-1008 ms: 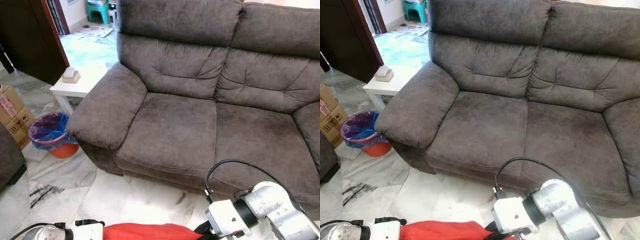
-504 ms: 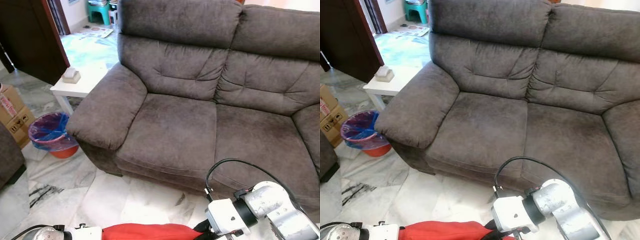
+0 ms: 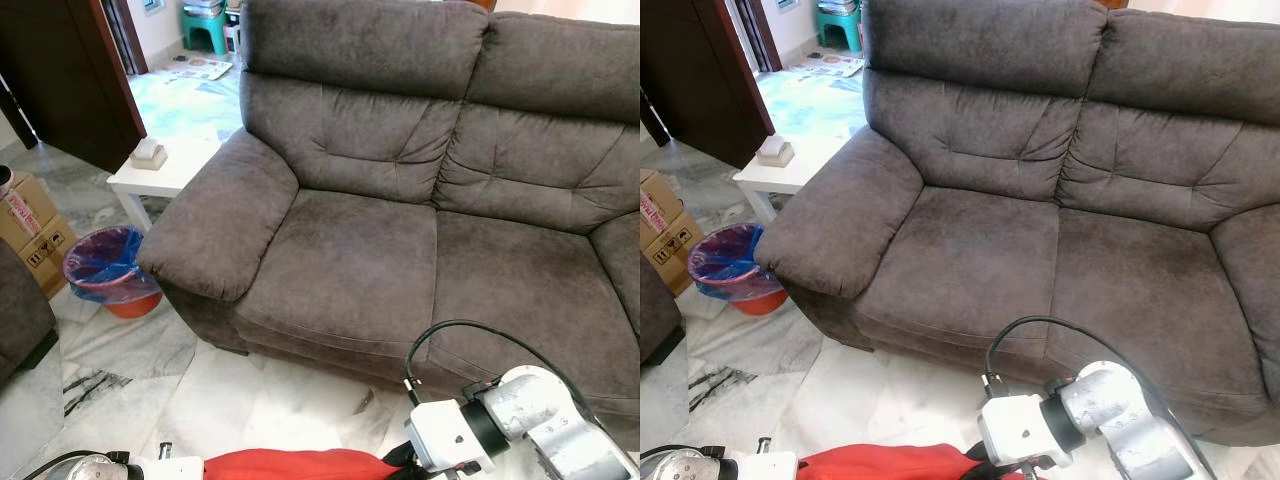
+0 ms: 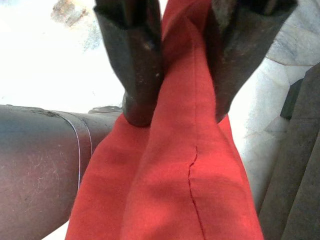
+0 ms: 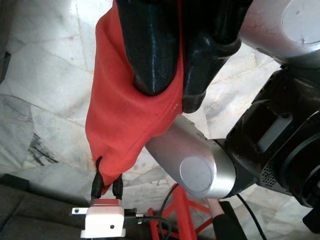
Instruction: Move the pillow to the sofa from floor
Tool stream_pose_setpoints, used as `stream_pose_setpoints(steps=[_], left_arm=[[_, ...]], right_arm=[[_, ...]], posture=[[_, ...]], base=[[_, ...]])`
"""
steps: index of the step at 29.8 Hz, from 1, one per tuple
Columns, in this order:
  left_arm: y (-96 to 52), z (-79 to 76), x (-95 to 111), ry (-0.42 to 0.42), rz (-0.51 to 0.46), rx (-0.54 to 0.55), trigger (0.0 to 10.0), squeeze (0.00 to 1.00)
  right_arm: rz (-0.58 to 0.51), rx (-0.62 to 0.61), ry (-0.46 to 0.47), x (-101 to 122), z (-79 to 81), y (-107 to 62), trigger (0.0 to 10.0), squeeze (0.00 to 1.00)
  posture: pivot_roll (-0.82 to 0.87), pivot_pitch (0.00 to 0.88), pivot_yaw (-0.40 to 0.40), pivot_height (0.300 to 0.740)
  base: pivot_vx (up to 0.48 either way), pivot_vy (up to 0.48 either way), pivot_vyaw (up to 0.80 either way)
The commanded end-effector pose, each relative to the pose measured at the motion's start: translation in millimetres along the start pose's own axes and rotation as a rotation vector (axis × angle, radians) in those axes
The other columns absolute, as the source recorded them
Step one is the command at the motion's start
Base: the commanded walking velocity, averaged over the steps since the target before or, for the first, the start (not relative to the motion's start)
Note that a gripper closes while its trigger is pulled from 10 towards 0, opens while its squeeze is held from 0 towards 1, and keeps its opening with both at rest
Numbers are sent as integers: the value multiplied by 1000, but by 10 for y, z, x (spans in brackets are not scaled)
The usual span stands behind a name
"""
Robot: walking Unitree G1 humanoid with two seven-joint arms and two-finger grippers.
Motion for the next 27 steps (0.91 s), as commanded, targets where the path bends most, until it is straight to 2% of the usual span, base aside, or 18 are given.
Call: stream_pose_setpoints(steps=[1,21,24,27], left_arm=[[-29,-25,-27,10,9,-17,0,0],[-14,-5,-12,-18,5,9,0,0],[-15,20,-4,-21,1,25,0,0],[-11,127,65,-44,-29,67,0,0]], right_arm=[[-39,-5,-67,129,-34,-12,10000,0],[-39,-27,-37,59,-48,19,10000,0],[-36,-31,-26,34,-49,25,10000,0],[-29,-68,1,-39,-81,28,10000,0]], posture=[[158,112,-21,740],[159,134,-25,740],[158,135,-24,740],[165,140,-26,740]], base=[[0,0,0],[0,0,0],[0,0,0],[0,0,0]])
Point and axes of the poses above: a point about 5 cm out from each wrist's last joint towards the gripper, its own y axis pointing out of the wrist towards the gripper, its own x axis along the axis of the wrist's last joint, z = x × y, the point moved 3 cm from there along y, pointing out of the wrist towards the gripper, and after that the axes turned 2 degrees about y, right-handed, at the moved point
